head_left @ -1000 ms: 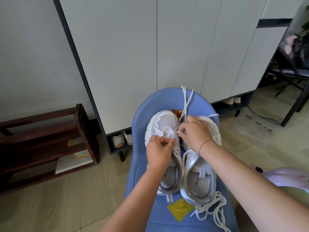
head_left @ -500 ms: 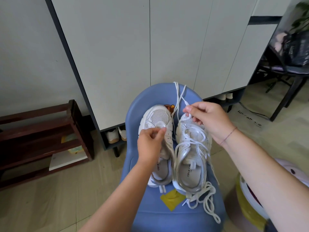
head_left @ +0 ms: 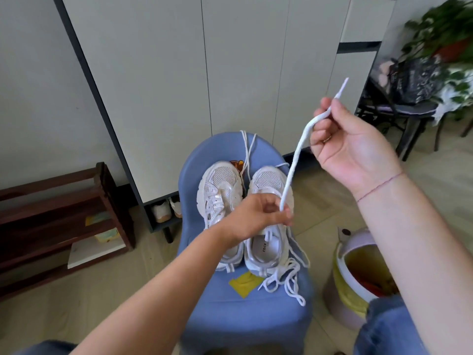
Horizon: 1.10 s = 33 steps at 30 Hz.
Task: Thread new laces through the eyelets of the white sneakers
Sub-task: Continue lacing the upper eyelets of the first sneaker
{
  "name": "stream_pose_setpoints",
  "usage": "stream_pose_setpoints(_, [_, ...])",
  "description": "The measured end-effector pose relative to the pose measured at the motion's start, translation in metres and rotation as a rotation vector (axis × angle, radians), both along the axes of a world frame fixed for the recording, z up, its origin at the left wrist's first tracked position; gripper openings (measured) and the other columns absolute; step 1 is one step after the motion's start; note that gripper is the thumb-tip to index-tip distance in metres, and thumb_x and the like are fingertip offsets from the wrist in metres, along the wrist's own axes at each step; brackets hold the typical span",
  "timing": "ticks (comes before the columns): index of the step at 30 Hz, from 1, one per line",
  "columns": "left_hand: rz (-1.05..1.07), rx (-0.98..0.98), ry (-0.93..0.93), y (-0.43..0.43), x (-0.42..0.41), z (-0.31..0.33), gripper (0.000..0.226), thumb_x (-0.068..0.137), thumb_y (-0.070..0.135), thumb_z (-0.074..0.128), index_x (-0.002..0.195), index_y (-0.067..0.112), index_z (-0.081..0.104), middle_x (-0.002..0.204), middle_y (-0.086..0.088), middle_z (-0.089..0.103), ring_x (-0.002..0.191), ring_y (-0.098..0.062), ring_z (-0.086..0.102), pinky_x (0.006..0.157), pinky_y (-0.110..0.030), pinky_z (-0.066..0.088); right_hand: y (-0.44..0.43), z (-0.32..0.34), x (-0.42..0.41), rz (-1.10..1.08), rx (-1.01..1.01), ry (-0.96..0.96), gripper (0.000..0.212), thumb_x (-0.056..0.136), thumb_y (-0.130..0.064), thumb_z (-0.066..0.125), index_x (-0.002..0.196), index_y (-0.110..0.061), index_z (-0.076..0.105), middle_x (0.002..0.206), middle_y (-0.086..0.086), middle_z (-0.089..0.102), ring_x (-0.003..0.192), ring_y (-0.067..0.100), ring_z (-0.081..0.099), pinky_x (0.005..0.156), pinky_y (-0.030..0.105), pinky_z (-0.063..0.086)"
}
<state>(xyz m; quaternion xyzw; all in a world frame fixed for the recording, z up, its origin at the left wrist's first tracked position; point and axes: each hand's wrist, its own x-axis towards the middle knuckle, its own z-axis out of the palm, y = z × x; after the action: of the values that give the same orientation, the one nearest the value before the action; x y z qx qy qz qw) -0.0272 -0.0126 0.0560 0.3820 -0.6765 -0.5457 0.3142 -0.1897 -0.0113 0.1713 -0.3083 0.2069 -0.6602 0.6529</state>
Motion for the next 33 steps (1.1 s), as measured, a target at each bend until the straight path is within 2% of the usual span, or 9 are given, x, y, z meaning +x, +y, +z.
stream_pose_setpoints(3, [0.233, -0.028, -0.065, -0.009, 0.025, 0.005, 0.007, 0.09, 0.01, 0.064, 0.082, 0.01, 0.065, 0.071, -0.006, 0.067, 0.072, -0.02, 0.06, 0.078, -0.031, 0.05, 0.007, -0.017, -0.033, -0.1, 0.054, 0.012, 0.015, 0.093, -0.021, 0.049, 0.085, -0.014, 0.06, 0.059, -0.007, 0.051, 0.045, 0.002, 0.041, 0.045, 0.012, 0.035])
stream_pose_setpoints(6, [0.423, -0.029, -0.025, -0.017, 0.058, 0.022, 0.011, 0.089, 0.013, 0.065, 0.079, 0.017, 0.066, 0.063, 0.001, 0.064, 0.068, -0.016, 0.057, 0.081, -0.033, 0.049, 0.015, -0.061, -0.068, -0.197, 0.21, 0.02, 0.016, 0.096, -0.024, 0.049, 0.089, -0.015, 0.06, 0.058, -0.008, 0.048, 0.044, 0.003, 0.036, 0.043, 0.013, 0.031])
stream_pose_setpoints(12, [0.463, -0.061, 0.131, -0.021, 0.096, 0.074, 0.012, 0.092, 0.01, 0.057, 0.082, 0.013, 0.063, 0.057, 0.006, 0.063, 0.057, -0.006, 0.059, 0.076, -0.024, 0.05, 0.027, -0.162, -0.065, -0.219, 0.714, 0.149, 0.015, 0.098, -0.018, 0.047, 0.09, -0.01, 0.058, 0.061, -0.003, 0.047, 0.034, 0.001, 0.036, 0.036, 0.01, 0.03])
stream_pose_setpoints(17, [0.456, -0.129, 0.166, -0.017, 0.101, 0.119, 0.004, 0.087, 0.016, 0.063, 0.087, 0.015, 0.066, 0.062, 0.008, 0.063, 0.059, -0.007, 0.059, 0.076, -0.022, 0.051, 0.034, -0.195, -0.03, -0.096, 0.875, 0.448, 0.013, 0.094, -0.004, 0.053, 0.082, 0.0, 0.056, 0.05, 0.006, 0.052, 0.033, 0.006, 0.045, 0.032, 0.011, 0.035])
stream_pose_setpoints(19, [0.439, -0.219, 0.019, -0.014, 0.095, 0.133, 0.003, 0.086, 0.017, 0.066, 0.088, 0.016, 0.069, 0.071, 0.006, 0.065, 0.06, -0.006, 0.058, 0.075, -0.02, 0.052, 0.035, -0.186, -0.017, -0.143, 0.766, 0.909, 0.016, 0.091, -0.012, 0.06, 0.095, 0.003, 0.058, 0.074, 0.011, 0.056, 0.053, 0.013, 0.055, 0.045, 0.016, 0.041])
stream_pose_setpoints(21, [0.422, -0.323, -0.176, -0.009, 0.081, 0.148, 0.005, 0.088, 0.016, 0.067, 0.09, 0.018, 0.071, 0.08, 0.003, 0.065, 0.058, -0.005, 0.055, 0.068, -0.015, 0.049, 0.032, -0.16, -0.004, -0.265, 0.444, 1.204, 0.046, 0.084, -0.021, 0.067, 0.121, 0.0, 0.054, 0.103, 0.009, 0.057, 0.088, 0.019, 0.058, 0.067, 0.021, 0.046])
stream_pose_setpoints(25, [0.315, -0.508, -0.383, 0.007, 0.044, 0.183, 0.01, 0.087, 0.018, 0.07, 0.096, 0.017, 0.073, 0.074, 0.007, 0.065, 0.048, 0.001, 0.05, 0.056, -0.009, 0.044, 0.032, -0.073, 0.034, -0.119, -0.143, 1.016, 0.07, 0.077, -0.024, 0.076, 0.137, -0.016, 0.04, 0.135, 0.0, 0.048, 0.125, 0.012, 0.044, 0.101, 0.024, 0.037])
stream_pose_setpoints(28, [0.261, -0.574, -0.348, 0.018, 0.023, 0.207, 0.008, 0.087, 0.017, 0.069, 0.094, 0.018, 0.072, 0.073, 0.009, 0.064, 0.047, 0.005, 0.05, 0.054, -0.008, 0.042, 0.024, -0.031, 0.055, 0.068, -0.259, 0.992, 0.077, 0.082, -0.023, 0.072, 0.144, -0.022, 0.025, 0.133, -0.006, 0.048, 0.126, 0.004, 0.042, 0.092, 0.011, 0.035])
stream_pose_setpoints(33, [0.495, -0.558, -0.115, 0.01, 0.05, 0.215, 0.009, 0.088, 0.011, 0.067, 0.095, 0.01, 0.072, 0.076, 0.01, 0.066, 0.051, 0.003, 0.053, 0.058, -0.011, 0.046, 0.022, -0.047, 0.054, 0.199, -0.24, 1.069, 0.024, 0.089, -0.015, 0.063, 0.112, -0.011, 0.059, 0.087, 0.006, 0.07, 0.085, 0.008, 0.067, 0.082, 0.017, 0.051])
